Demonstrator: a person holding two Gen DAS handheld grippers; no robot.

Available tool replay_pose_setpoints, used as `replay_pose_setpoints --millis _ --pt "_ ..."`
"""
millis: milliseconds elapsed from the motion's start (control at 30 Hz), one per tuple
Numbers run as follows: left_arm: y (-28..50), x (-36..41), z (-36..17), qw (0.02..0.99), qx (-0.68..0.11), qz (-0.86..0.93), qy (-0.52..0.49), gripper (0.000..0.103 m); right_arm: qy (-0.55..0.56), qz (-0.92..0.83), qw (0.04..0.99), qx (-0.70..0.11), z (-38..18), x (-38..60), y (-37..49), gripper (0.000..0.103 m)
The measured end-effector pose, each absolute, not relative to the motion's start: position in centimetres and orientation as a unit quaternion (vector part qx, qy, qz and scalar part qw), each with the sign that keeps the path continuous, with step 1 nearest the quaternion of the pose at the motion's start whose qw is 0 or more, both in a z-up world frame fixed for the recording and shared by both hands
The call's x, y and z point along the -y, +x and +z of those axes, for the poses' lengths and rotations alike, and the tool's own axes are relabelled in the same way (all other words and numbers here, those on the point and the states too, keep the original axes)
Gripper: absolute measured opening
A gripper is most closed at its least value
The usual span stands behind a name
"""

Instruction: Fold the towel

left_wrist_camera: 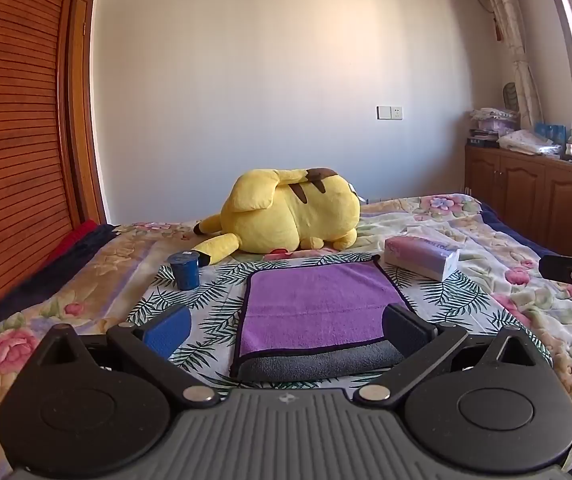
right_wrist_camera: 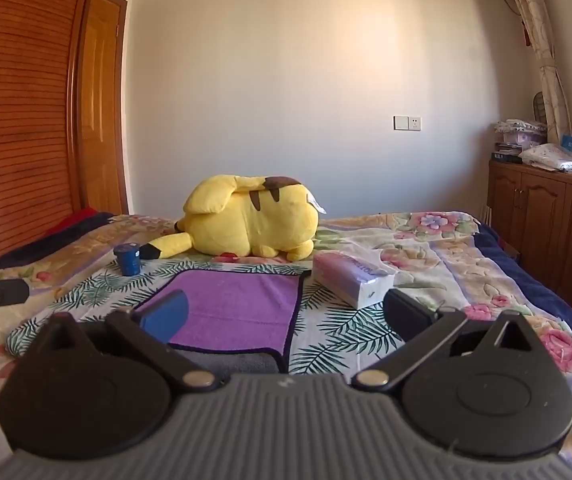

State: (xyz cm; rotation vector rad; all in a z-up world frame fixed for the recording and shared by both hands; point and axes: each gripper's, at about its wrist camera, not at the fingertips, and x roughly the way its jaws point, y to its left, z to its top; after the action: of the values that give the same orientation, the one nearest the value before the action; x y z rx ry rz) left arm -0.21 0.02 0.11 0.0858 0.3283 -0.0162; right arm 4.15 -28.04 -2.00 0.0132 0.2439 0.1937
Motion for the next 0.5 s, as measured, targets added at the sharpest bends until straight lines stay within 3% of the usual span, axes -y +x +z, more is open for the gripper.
replay_pose_setpoints --millis 500 --pt "-0.33 0.02 0.12 0.986 -0.162 -0.009 0.042 0.087 0.006 0.097 0.988 -0.121 -2.01 28.11 4.25 0.103"
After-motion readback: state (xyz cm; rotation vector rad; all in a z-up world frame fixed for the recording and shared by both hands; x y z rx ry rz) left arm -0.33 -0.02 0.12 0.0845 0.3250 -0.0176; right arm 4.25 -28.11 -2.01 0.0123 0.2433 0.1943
